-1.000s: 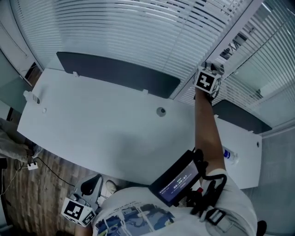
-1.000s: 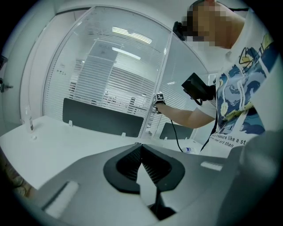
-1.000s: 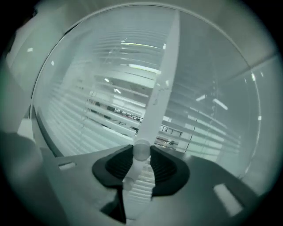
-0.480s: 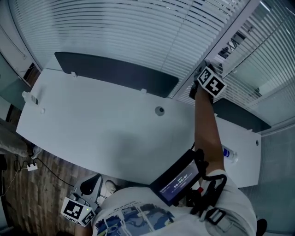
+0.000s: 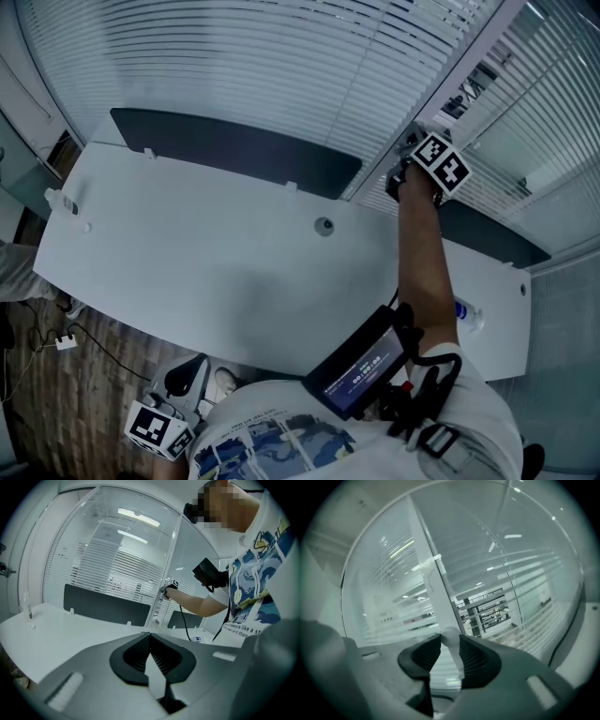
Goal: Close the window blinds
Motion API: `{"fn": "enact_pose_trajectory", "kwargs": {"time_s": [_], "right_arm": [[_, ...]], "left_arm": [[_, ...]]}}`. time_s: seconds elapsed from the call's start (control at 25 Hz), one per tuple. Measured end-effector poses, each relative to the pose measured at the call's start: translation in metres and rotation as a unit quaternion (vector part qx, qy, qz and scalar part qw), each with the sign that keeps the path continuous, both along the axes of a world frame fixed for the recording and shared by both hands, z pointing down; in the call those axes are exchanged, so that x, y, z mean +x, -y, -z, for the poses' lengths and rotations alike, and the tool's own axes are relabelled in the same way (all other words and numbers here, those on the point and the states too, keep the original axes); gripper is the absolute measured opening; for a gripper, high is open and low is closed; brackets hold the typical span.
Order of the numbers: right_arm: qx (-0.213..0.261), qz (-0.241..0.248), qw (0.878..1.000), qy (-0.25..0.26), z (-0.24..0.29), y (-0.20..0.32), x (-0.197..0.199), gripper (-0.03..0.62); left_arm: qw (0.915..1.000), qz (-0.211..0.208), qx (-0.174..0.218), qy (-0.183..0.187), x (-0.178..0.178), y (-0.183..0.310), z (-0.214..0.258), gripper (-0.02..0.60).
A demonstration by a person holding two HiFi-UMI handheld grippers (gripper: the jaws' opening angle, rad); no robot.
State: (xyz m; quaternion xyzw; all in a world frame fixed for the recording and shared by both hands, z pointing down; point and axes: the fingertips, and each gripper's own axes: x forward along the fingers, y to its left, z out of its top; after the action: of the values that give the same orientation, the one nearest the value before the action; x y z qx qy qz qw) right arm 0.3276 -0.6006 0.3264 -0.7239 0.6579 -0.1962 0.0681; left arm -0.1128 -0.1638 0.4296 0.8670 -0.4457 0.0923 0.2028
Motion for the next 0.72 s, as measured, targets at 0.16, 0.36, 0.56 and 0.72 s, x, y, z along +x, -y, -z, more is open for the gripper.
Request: {"fn": "enact_pose_trajectory", "kwargs": {"time_s": [0.16,0.36,0.56,0.72], "right_arm": [[-0.029,-0.012,0.992,-0.124,0.001,0.0,-0.002,0.123],[-0.066,-0.022,0.942,-0.33,0.0,0.001,-0.009,0.123],[-0.085,-0.035,0.863,-0.497,-0.001,0.006,-0.013,0.123],[-0.03,-0.019,0.922,-0.386,0.003,0.002,-0.013,0.124]], "left_arm": [[1.0,0.001,0.0,-0.001,0.0,0.001,0.0,0.002],[1.0,0.001,0.002,-0.002,0.0,0.001,0.0,0.002],[1.0,0.0,0.001,-0.001,0.001,0.003,0.001,0.002],[1.0,-0.003,0.001,0.001,0.002,0.004,0.001,0.002]]}}
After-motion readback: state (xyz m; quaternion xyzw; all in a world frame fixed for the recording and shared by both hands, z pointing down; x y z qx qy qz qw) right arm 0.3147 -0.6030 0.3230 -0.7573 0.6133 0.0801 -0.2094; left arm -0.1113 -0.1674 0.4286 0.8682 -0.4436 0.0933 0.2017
